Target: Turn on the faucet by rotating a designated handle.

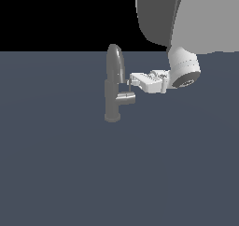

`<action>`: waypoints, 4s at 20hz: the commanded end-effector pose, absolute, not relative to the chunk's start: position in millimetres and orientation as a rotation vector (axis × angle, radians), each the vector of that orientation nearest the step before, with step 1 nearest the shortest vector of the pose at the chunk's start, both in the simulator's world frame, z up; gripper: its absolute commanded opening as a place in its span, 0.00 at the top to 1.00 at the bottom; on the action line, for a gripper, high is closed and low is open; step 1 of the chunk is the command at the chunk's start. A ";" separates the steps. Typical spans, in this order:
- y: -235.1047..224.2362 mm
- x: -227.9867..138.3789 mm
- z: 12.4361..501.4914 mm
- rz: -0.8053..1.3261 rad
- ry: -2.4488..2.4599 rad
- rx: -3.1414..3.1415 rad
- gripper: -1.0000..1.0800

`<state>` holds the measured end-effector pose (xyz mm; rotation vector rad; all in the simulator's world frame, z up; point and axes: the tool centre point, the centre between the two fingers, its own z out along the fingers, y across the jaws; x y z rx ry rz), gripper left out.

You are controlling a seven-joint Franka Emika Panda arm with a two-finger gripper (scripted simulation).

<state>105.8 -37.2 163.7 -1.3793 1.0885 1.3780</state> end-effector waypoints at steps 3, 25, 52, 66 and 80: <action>-38.4 100.2 164.8 1.378 1.088 -1.379 1.00; -44.6 70.5 167.8 1.374 1.088 -1.380 1.00; -58.0 16.7 95.3 1.375 1.086 -1.381 1.00; -53.1 34.5 79.3 1.366 1.072 -1.390 1.00; -51.5 44.5 44.3 1.376 1.087 -1.380 1.00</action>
